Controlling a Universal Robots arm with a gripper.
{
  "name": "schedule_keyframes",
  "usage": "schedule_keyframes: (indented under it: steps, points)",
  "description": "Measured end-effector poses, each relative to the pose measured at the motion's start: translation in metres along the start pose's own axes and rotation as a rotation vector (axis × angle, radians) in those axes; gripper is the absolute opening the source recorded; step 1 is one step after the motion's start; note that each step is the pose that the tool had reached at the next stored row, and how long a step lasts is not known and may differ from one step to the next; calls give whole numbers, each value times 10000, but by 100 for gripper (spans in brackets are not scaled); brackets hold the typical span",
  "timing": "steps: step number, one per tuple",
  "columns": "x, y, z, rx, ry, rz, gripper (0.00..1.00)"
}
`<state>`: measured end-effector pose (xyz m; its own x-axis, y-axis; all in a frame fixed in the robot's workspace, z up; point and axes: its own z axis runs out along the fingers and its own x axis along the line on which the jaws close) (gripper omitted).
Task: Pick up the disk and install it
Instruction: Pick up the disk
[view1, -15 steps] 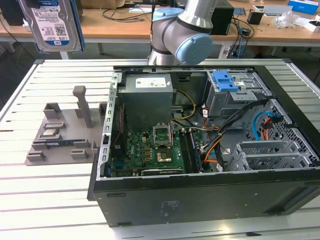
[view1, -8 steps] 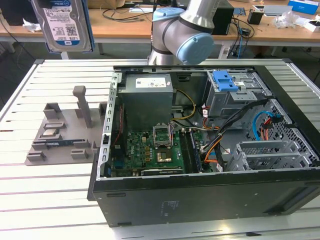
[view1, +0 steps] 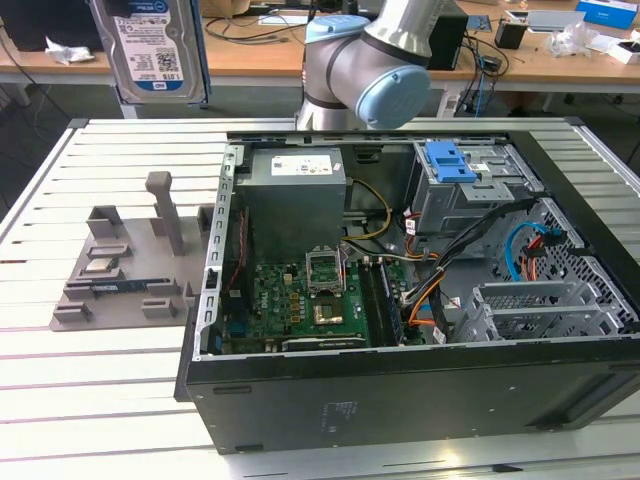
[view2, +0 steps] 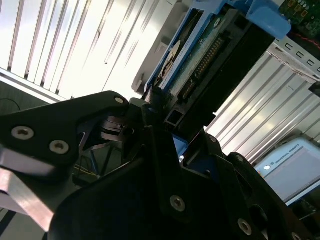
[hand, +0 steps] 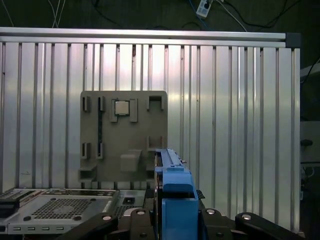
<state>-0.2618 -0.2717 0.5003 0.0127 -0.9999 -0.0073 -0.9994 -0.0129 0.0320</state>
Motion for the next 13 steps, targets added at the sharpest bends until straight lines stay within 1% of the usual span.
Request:
schedule_keyframes:
  steps: [2,6,8,9,13]
  points:
    - [1,-89,-3,-1,0,-1,37]
    - [3,-207,-6,-2,-1,1,37]
    - [4,-314,-10,-6,0,-1,37]
    - [4,-352,-11,-7,0,1,37]
    - [6,-469,-14,-10,-1,0,37]
